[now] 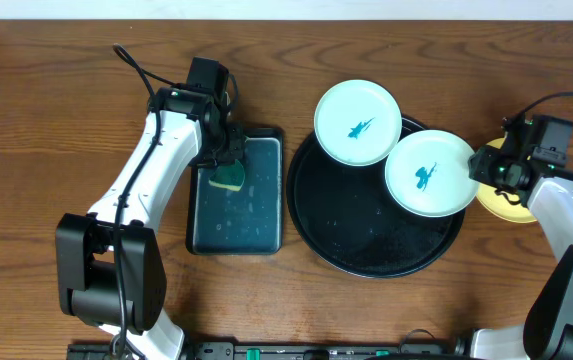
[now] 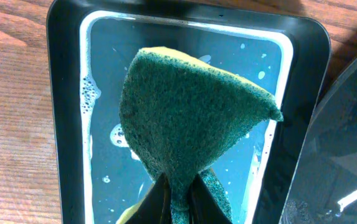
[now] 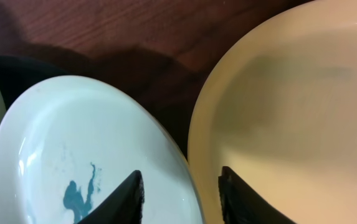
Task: Clean dirty plates on tray and stack at the side
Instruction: 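Grip the pale green plate rim with the right gripper and tilt it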
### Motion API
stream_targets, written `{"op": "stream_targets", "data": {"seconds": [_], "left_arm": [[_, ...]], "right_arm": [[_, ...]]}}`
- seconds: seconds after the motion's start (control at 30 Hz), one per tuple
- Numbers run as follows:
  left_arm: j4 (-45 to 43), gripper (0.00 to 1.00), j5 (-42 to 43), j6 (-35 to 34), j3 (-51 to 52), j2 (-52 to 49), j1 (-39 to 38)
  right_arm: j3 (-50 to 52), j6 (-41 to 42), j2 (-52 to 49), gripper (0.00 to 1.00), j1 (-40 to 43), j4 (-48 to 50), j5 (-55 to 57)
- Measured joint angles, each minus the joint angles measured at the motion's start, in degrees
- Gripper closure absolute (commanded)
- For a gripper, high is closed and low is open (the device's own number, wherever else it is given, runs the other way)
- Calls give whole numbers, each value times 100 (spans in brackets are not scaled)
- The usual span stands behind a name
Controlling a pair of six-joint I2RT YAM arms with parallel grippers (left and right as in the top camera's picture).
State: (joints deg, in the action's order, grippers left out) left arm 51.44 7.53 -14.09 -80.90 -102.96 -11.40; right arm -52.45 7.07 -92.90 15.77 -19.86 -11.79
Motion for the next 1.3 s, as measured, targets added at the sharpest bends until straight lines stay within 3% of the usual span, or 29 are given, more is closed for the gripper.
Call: {"op": "stream_targets", "data": {"seconds": [0.23, 0.37, 0.5, 1.03, 1.3], "left_arm": [[-2, 92, 0, 0, 0, 0, 0], [-2, 92, 0, 0, 0, 0, 0], [-2, 93, 0, 0, 0, 0, 0], [-2, 93, 0, 0, 0, 0, 0], [-2, 92, 0, 0, 0, 0, 0]], "right_arm": [[122, -11, -11, 69, 2, 42, 162], [153, -35, -136, 90, 2, 48, 181], [155, -39, -275, 99, 2, 46, 131], [164, -17, 382, 99, -24, -439, -415], [164, 57, 619, 99, -632, -1058, -726]]}}
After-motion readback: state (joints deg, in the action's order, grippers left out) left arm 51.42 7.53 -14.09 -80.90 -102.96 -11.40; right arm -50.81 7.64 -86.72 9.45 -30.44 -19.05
